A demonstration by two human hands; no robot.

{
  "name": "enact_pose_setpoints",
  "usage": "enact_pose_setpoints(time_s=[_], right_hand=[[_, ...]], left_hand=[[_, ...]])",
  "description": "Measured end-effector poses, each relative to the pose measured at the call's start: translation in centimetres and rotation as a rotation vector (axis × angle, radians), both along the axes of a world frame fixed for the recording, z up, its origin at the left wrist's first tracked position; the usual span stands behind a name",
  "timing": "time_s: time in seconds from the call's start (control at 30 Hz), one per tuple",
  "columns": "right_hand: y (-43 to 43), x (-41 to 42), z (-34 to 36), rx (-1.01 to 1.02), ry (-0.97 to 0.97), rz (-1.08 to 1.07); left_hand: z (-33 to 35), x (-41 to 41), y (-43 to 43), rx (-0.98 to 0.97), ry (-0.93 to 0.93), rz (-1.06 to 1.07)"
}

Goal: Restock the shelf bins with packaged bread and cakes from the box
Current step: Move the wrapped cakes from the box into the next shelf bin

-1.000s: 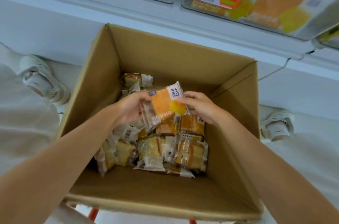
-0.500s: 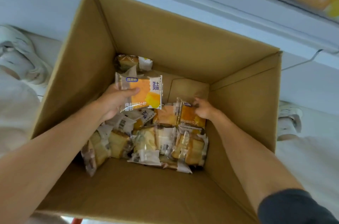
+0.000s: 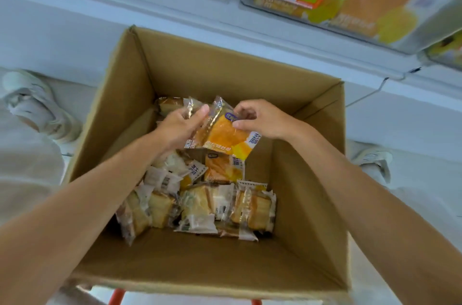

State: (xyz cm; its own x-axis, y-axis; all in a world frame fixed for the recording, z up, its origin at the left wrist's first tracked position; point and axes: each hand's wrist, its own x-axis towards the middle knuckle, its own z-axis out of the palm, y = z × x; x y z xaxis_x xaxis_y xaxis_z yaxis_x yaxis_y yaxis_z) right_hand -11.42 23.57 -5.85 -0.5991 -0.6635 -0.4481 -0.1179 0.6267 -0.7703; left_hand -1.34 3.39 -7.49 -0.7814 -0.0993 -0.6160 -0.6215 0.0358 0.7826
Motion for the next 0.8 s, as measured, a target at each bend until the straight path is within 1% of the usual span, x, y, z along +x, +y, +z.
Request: enact_pose_setpoints(time_s=[0.07, 0.13, 0.17, 0.23, 0.3, 0.37, 0.4, 0.47, 0.53, 0.57, 0.6, 0.63, 0.7, 0.77, 0.8], right_hand=[[-0.3, 0.8, 2.9, 0.028, 0.172, 0.004], [0.2, 1.5, 5.6, 0.108, 0.357, 0.047], [0.6, 1.9, 7.2, 0.163, 0.395, 0.069], [1.5, 2.9, 10.7, 0.235, 0.327, 0.068], [2.4, 3.4, 14.3, 0.265, 0.272, 0.029], [3.5, 3.0, 17.2, 0.291, 0.359, -0.005], [4.2, 2.8, 18.7, 0.290, 0.407, -0.041], [6.1, 2.2, 22.0, 0.302, 0.492, -0.121], [8.4, 1.8, 25.4, 0.320, 0.609, -0.239], [9.6, 1.5, 26.9, 0.336, 0.702, -0.327], [10.9, 1.1, 28.1, 0.344, 0.795, -0.437], [11.9, 0.6, 29.1, 0.328, 0.882, -0.551], [13.5, -1.1, 30.1, 0.268, 1.025, -0.744], [13.9, -3.4, 30.2, 0.245, 1.091, -0.839], [13.7, -4.6, 30.1, 0.259, 1.098, -0.860]], left_hand=[[2.0, -0.4, 0.8, -0.006, 0.038, -0.126], [5.4, -0.4, 1.9, 0.041, 0.137, -0.198], [6.6, -0.6, 2.3, 0.063, 0.169, -0.236], [9.5, -0.7, 3.3, 0.073, 0.238, -0.308], [12.1, -1.5, 4.3, 0.083, 0.304, -0.369], [14.7, -3.0, 5.5, 0.022, 0.383, -0.422], [16.2, -4.0, 6.4, -0.021, 0.451, -0.443], [18.8, -6.2, 8.1, -0.086, 0.617, -0.434], [21.3, -8.8, 9.2, -0.110, 0.773, -0.317], [22.2, -10.4, 9.5, -0.128, 0.851, -0.240], [23.1, -12.0, 9.7, -0.188, 0.937, -0.190], [23.7, -13.9, 9.9, -0.308, 1.019, -0.170], [24.5, -17.7, 10.6, -0.611, 1.123, -0.257], [24.5, -21.4, 11.6, -0.872, 1.106, -0.517], [24.4, -22.7, 12.1, -0.974, 1.048, -0.686]])
